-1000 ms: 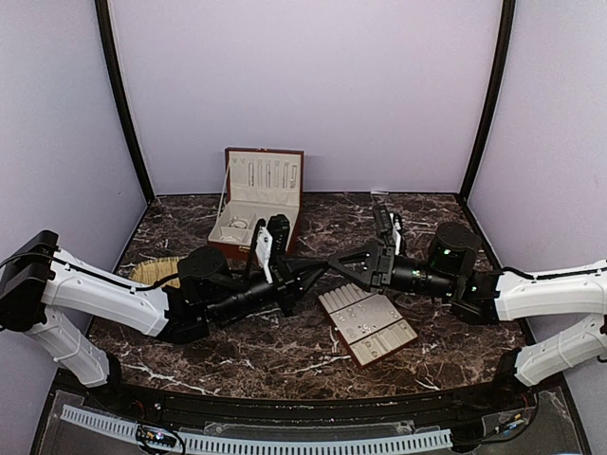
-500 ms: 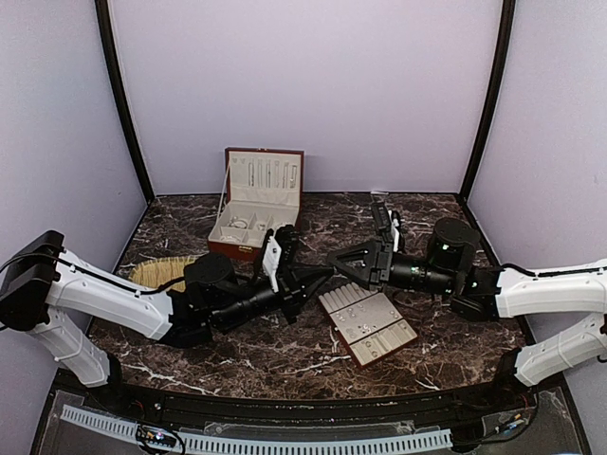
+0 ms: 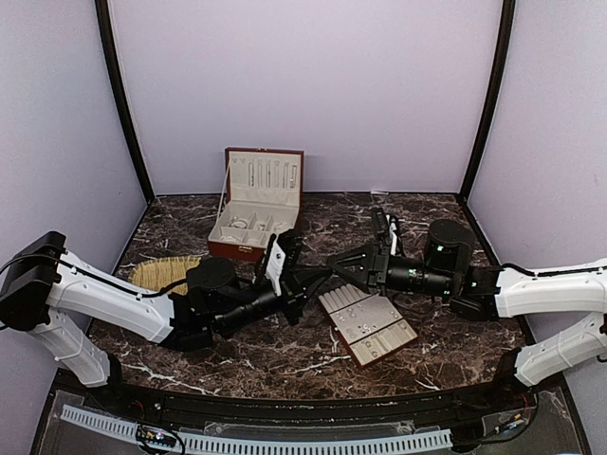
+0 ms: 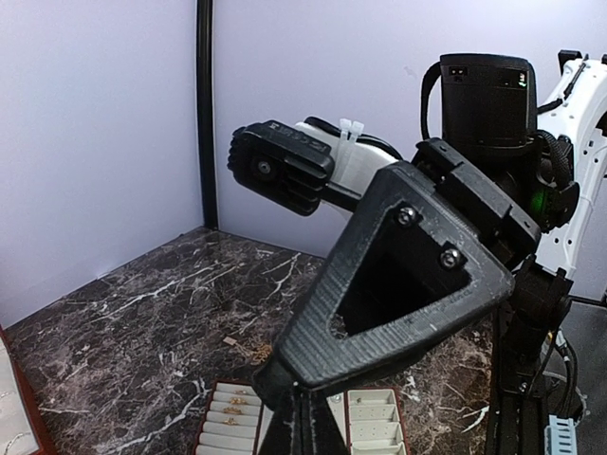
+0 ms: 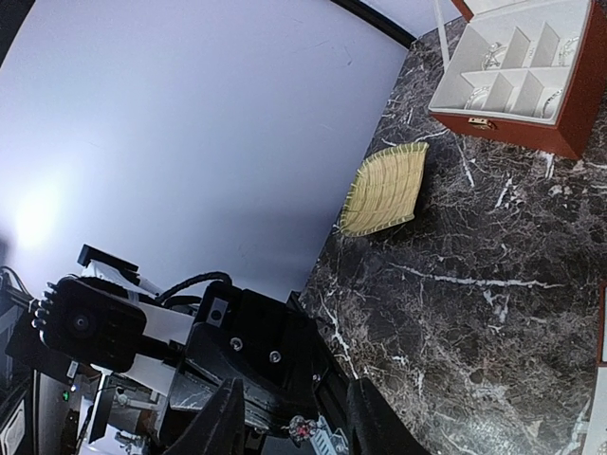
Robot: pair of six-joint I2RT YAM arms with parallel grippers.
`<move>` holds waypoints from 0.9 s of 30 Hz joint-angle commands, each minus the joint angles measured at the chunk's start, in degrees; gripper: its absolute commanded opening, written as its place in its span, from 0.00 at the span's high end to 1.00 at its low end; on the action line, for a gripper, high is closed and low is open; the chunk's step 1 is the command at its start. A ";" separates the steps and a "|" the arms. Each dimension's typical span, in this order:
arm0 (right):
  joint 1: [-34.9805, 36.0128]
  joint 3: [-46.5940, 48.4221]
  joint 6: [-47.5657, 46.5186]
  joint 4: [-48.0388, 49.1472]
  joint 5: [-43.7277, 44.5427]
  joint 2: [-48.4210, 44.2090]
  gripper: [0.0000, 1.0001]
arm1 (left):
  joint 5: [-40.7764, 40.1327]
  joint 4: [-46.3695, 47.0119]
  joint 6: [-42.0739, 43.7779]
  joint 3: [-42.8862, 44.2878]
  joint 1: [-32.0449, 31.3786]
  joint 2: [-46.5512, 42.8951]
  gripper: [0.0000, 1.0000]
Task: Organize the mixed jewelry
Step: Pass from the left arm to the right
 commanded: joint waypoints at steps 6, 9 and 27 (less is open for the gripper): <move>0.29 1.74 0.72 0.76 0.00 0.21 0.68 | -2.43 2.40 3.28 0.32 -0.33 0.24 1.00; 0.28 1.74 0.82 0.78 -0.07 0.33 0.70 | -2.59 2.71 3.24 0.24 -0.33 0.43 1.00; 0.28 1.04 2.22 3.35 -1.30 1.23 0.74 | -2.74 4.92 2.44 -1.00 -0.33 0.04 1.00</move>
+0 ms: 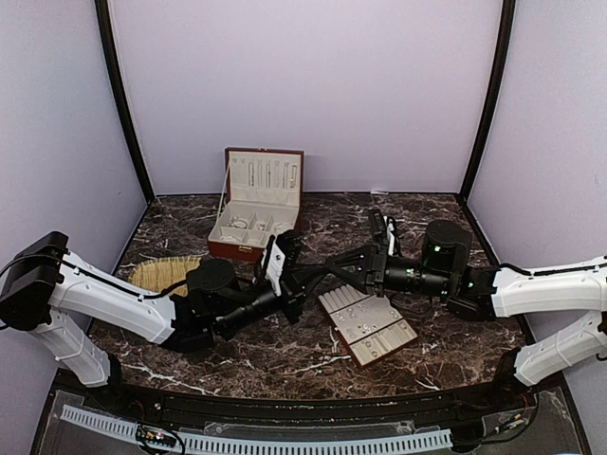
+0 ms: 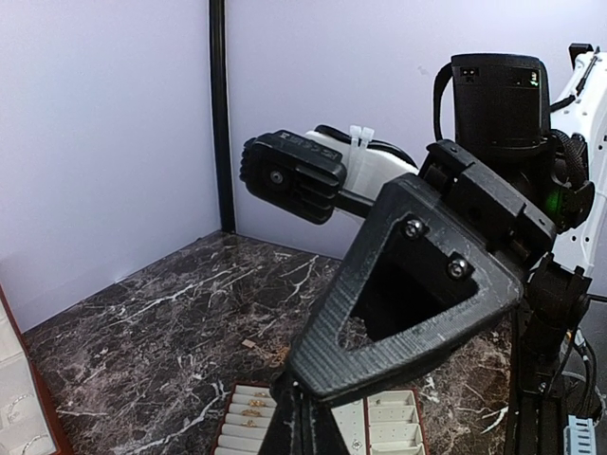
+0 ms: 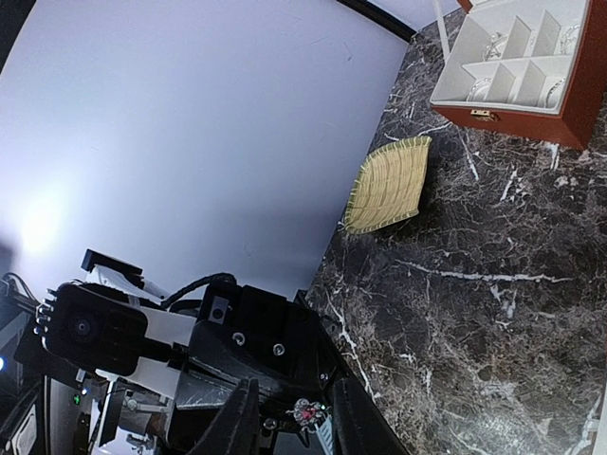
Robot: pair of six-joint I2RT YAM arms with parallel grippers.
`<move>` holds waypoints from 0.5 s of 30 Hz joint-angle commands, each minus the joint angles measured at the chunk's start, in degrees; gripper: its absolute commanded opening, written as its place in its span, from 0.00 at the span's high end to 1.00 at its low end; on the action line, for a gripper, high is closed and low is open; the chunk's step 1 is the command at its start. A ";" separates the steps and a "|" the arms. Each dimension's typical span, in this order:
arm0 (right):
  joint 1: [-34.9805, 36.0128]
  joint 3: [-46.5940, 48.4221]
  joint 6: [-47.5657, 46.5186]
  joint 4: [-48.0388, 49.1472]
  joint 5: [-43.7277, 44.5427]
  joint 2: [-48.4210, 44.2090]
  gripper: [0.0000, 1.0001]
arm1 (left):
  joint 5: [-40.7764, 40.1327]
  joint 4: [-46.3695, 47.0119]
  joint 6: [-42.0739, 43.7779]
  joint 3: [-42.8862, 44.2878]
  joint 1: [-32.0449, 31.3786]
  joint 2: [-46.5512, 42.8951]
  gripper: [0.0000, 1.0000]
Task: Organize the mixed jewelry
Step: Pass from the left arm to the right
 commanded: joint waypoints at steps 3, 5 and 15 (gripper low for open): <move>0.28 0.84 0.34 1.80 -0.48 -0.38 0.76 | -0.45 3.36 -0.03 -0.70 -0.29 -0.46 1.00; 0.30 0.76 0.39 1.80 -0.45 -0.35 0.77 | -0.44 3.45 -0.03 -0.70 -0.29 -0.39 1.00; 0.28 0.54 0.53 1.74 -0.18 -0.24 0.82 | 0.26 3.58 -0.20 -0.79 -0.29 -0.18 1.00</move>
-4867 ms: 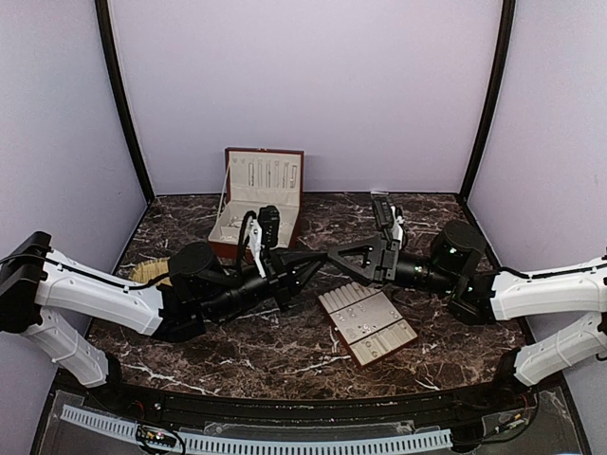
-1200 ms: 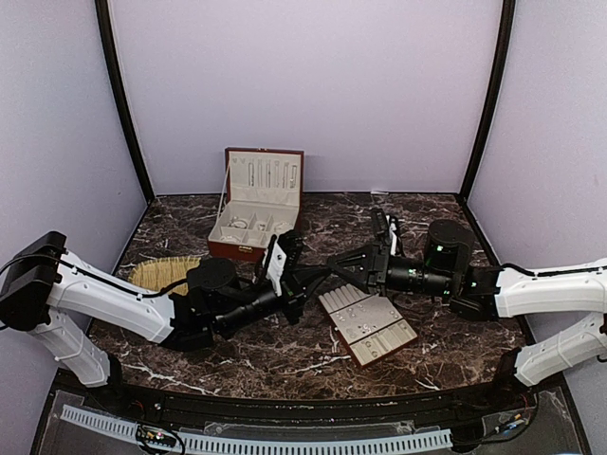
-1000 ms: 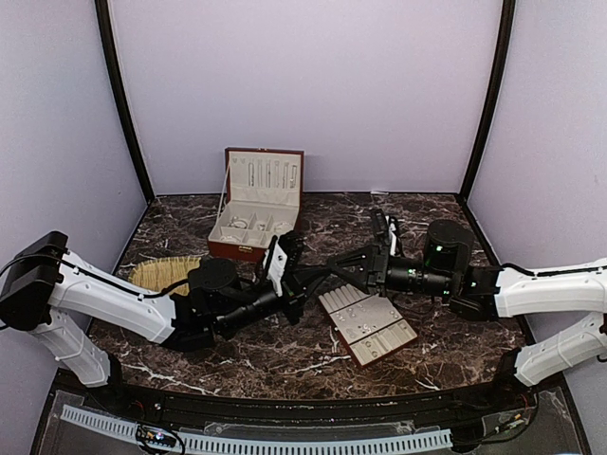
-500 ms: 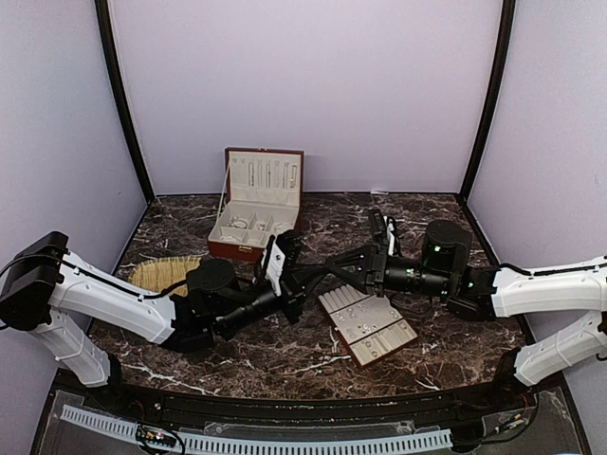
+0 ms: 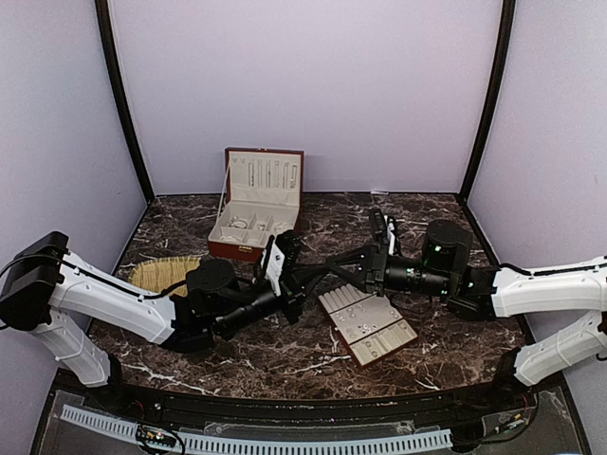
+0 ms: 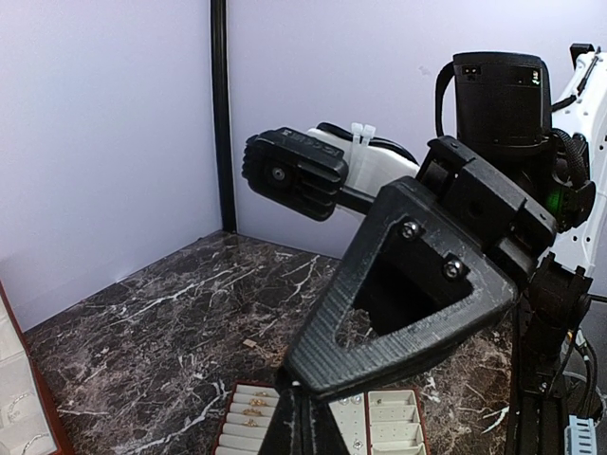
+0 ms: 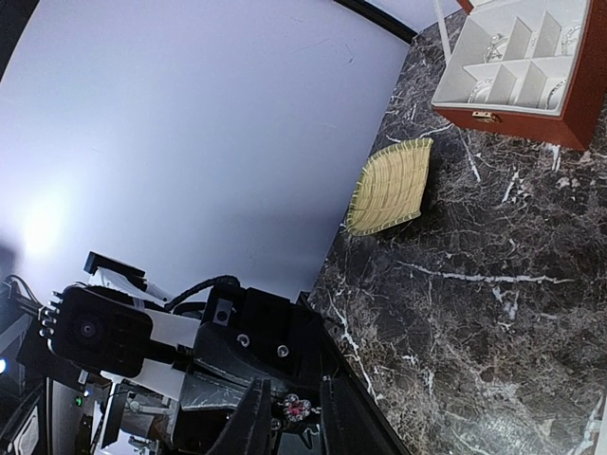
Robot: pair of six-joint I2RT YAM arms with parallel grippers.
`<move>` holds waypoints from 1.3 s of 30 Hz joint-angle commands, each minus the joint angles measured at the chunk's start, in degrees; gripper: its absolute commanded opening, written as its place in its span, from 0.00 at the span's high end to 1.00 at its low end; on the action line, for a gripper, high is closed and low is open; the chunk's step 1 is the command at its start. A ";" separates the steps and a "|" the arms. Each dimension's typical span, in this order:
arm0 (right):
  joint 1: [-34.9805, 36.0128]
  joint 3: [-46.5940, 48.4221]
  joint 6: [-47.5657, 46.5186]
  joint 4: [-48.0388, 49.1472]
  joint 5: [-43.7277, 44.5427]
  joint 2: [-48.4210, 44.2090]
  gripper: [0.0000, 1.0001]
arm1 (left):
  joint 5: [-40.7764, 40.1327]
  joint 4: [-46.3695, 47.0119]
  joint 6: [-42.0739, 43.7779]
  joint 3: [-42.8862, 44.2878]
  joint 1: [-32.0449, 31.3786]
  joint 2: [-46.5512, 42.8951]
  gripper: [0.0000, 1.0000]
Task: Organize the mixed jewelry
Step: Pass from the left arm to the right
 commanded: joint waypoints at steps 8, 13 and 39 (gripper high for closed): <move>0.28 0.63 0.11 0.44 0.29 -0.20 0.69 | 0.68 2.65 0.78 -0.10 -0.31 0.32 1.00; 0.28 1.45 -0.49 -1.30 0.48 -0.33 0.69 | 0.20 1.28 1.64 0.45 -0.48 0.96 1.00; 0.27 1.53 -1.01 -3.14 0.85 -0.23 0.79 | -2.81 -1.66 3.53 2.23 -1.28 2.29 1.00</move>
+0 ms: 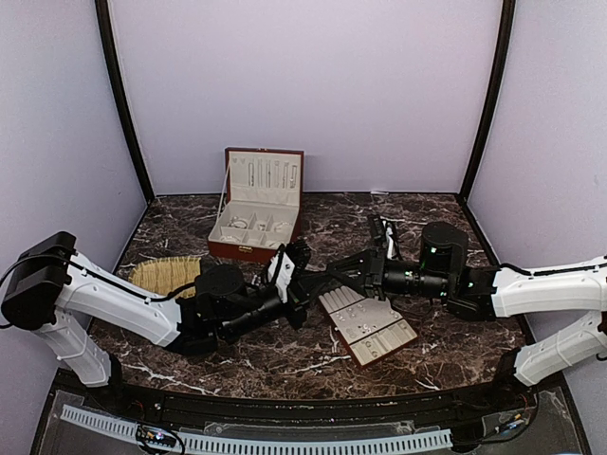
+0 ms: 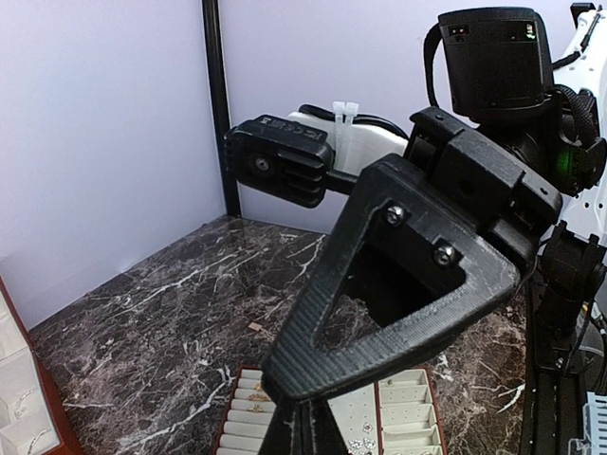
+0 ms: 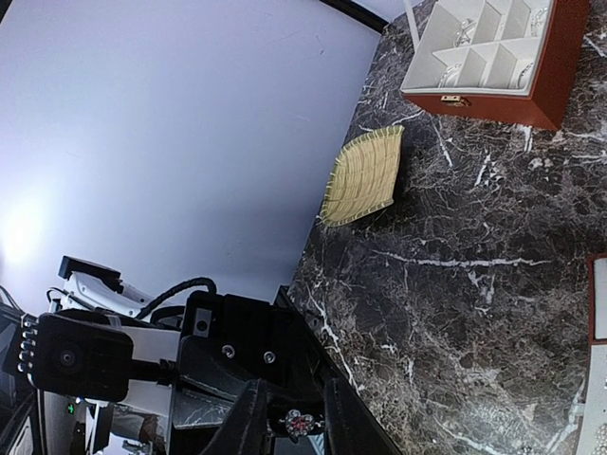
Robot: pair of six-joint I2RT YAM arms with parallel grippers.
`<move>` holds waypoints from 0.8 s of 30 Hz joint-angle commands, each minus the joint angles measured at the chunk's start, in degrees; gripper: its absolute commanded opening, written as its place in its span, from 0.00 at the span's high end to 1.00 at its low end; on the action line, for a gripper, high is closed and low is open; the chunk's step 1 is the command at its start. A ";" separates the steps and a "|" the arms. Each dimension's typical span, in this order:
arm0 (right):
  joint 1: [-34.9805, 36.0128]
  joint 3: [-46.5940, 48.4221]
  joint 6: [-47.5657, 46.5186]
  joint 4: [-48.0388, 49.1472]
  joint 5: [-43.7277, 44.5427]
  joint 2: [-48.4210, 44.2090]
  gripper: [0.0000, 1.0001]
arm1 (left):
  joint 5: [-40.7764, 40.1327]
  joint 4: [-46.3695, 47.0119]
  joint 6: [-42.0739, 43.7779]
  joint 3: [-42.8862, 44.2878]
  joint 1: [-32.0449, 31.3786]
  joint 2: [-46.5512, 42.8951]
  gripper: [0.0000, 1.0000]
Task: Organize the mixed jewelry
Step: Pass from the left arm to the right
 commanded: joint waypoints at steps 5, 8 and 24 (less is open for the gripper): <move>0.28 1.45 -0.73 0.60 0.04 -0.43 0.82 | -1.22 -0.69 0.80 1.80 -0.44 0.33 1.00; 0.28 1.37 -0.65 0.27 0.37 -0.54 0.84 | -1.57 -0.87 0.80 1.97 -0.45 0.43 1.00; -0.50 -0.16 0.57 1.02 2.60 -1.60 0.88 | -1.99 -2.08 -0.05 1.36 -0.52 -0.14 0.79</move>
